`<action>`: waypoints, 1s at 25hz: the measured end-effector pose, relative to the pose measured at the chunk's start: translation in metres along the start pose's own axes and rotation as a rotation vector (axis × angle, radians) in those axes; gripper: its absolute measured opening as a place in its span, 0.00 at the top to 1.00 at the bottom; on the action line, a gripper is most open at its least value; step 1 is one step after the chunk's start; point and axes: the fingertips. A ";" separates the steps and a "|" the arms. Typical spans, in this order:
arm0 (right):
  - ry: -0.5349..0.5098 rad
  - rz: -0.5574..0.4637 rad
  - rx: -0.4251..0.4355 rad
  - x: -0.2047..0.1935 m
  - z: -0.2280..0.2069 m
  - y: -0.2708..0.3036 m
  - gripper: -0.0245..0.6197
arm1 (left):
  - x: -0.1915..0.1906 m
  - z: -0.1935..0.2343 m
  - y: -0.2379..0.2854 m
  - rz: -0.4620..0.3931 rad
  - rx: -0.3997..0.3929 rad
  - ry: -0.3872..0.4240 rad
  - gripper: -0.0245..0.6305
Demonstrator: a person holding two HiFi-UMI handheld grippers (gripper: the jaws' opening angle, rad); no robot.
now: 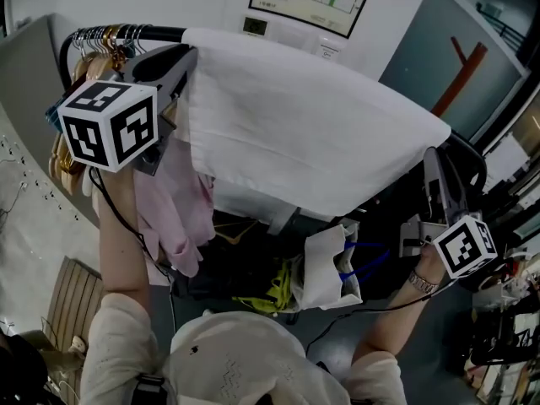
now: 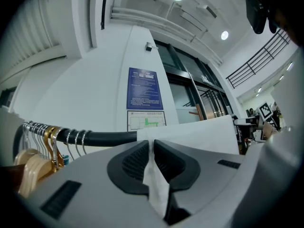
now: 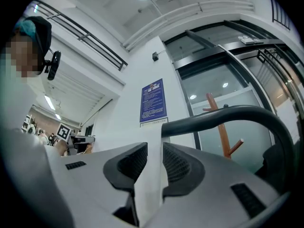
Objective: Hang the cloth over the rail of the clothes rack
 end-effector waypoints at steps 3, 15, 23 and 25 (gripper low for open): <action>-0.036 0.018 -0.008 0.003 0.002 0.001 0.82 | 0.000 0.001 -0.001 0.003 -0.001 -0.012 0.91; -0.103 -0.014 -0.010 0.026 0.021 -0.002 0.93 | 0.033 0.014 -0.003 -0.036 0.019 0.061 0.93; -0.042 0.002 -0.027 -0.001 0.015 -0.007 0.92 | 0.018 0.035 0.004 -0.013 0.054 0.015 0.93; -0.008 0.021 0.016 -0.014 0.020 -0.002 0.92 | 0.021 0.034 0.001 -0.048 0.069 0.025 0.93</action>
Point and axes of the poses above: the fingertips, and each gripper's own axes: y forward along the fingers, z to its left, x out of its top, and after that the axes turned 15 degrees about x, right-handed
